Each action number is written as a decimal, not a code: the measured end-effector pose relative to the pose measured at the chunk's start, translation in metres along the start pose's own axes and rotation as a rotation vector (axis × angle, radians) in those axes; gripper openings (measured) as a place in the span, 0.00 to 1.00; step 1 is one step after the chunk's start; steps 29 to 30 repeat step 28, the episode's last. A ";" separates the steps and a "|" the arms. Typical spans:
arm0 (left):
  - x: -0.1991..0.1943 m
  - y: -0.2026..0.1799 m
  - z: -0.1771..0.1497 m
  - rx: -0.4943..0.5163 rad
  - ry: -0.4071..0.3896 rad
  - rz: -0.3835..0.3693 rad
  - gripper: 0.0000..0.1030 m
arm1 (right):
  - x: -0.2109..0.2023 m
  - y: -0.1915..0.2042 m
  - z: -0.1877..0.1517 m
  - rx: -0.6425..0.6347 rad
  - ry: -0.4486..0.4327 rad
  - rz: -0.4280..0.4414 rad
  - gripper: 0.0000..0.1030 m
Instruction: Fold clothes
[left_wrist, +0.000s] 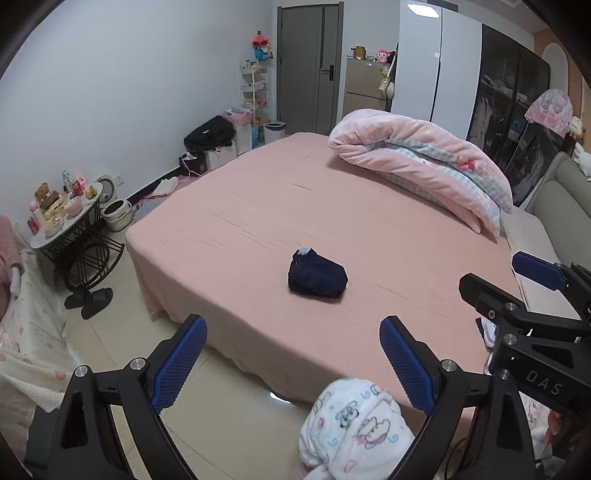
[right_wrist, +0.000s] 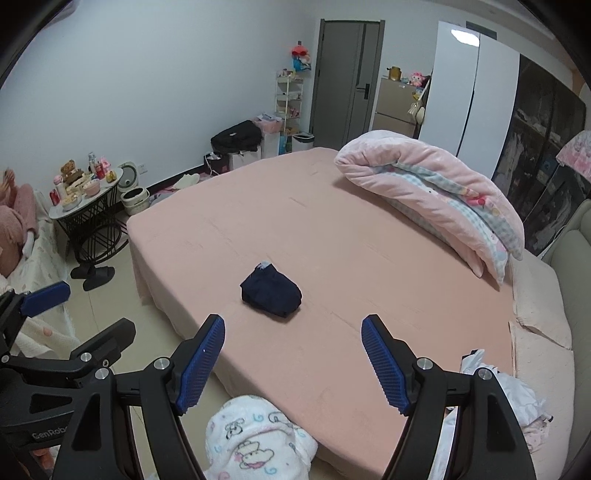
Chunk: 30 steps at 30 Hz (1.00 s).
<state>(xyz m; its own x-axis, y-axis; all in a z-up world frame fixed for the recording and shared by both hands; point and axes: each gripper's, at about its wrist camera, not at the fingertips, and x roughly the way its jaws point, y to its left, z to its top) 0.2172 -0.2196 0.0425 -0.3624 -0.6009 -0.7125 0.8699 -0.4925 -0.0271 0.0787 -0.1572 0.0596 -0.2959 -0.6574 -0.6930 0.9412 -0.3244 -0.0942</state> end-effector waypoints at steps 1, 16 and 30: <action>-0.002 -0.002 -0.003 0.002 0.003 0.000 0.93 | -0.001 -0.001 -0.003 -0.001 0.005 -0.002 0.74; -0.003 -0.036 -0.023 0.051 0.056 0.030 0.93 | -0.004 -0.027 -0.036 0.020 0.053 0.004 0.74; 0.001 -0.045 -0.025 0.062 0.067 0.030 0.93 | 0.008 -0.037 -0.041 0.027 0.091 0.005 0.74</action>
